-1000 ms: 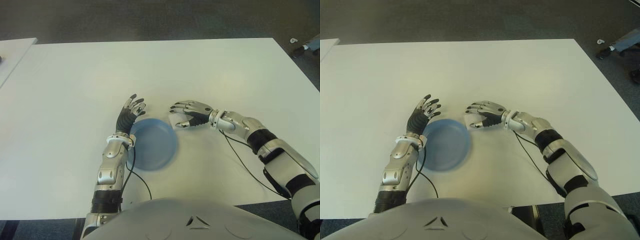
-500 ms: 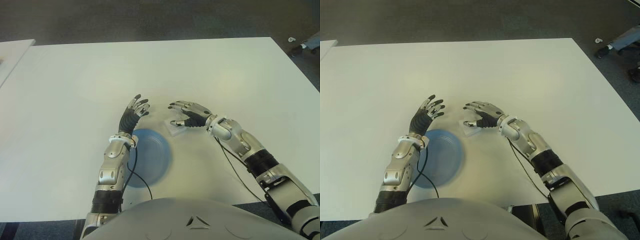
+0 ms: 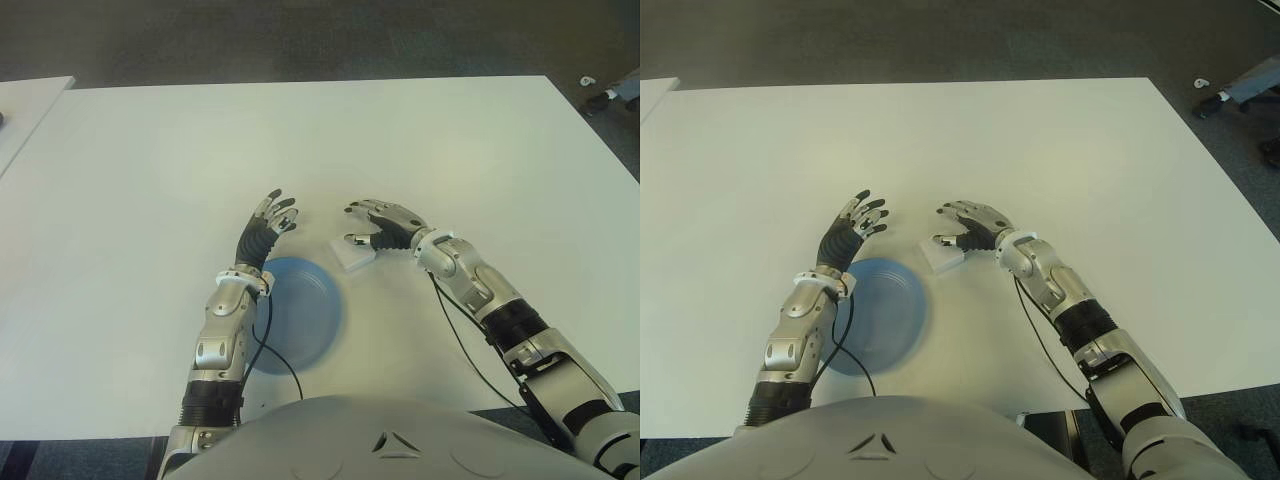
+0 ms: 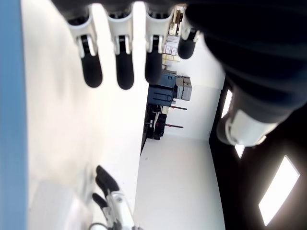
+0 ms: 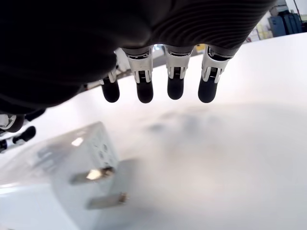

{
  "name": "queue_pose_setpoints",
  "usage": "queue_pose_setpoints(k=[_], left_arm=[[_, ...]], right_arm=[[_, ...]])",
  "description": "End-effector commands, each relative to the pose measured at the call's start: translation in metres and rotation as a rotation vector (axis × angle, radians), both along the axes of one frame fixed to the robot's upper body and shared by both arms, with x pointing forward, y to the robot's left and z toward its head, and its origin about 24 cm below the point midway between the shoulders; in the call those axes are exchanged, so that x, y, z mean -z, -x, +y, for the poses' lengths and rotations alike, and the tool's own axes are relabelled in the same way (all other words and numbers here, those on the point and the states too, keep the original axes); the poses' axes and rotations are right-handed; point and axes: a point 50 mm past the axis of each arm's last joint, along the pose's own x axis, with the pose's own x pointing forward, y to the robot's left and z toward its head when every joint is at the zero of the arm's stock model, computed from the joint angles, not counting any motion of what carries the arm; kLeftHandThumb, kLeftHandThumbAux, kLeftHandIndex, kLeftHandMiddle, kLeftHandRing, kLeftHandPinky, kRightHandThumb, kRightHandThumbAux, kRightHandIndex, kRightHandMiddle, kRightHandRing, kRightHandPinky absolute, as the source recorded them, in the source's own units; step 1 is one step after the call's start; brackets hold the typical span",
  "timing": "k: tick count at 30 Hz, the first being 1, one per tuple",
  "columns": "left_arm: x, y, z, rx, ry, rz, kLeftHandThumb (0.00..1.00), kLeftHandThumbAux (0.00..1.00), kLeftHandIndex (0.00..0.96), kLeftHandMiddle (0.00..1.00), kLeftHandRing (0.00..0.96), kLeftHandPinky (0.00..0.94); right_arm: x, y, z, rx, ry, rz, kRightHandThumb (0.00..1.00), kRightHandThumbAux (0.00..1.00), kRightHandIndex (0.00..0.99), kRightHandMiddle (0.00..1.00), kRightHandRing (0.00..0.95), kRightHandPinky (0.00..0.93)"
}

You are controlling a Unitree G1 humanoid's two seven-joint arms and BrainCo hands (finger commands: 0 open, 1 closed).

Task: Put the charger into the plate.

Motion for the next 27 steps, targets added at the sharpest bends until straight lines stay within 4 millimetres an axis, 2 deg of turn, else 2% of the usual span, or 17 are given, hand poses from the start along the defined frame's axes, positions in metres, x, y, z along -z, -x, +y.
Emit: queue_pose_setpoints(k=[1,14,27], left_arm=[[0.004,0.003,-0.002,0.018,-0.001,0.020,0.121,0.563,0.097,0.201,0.231,0.257],[0.005,0.003,-0.001,0.012,0.006,0.031,0.119,0.563,0.098,0.211,0.238,0.256],[0.005,0.001,0.000,0.011,-0.004,0.035,0.110,0.562,0.096,0.218,0.240,0.257]], right_arm=[[0.006,-0.004,-0.008,0.033,-0.006,0.015,0.358,0.139,0.000,0.000,0.000,0.000],[0.013,-0.003,-0.020,0.036,-0.020,0.009,0.355,0.150,0.000,0.000,0.000,0.000],[0.013,-0.011,-0.031,0.014,-0.004,0.003,0.365,0.156,0.000,0.000,0.000,0.000]])
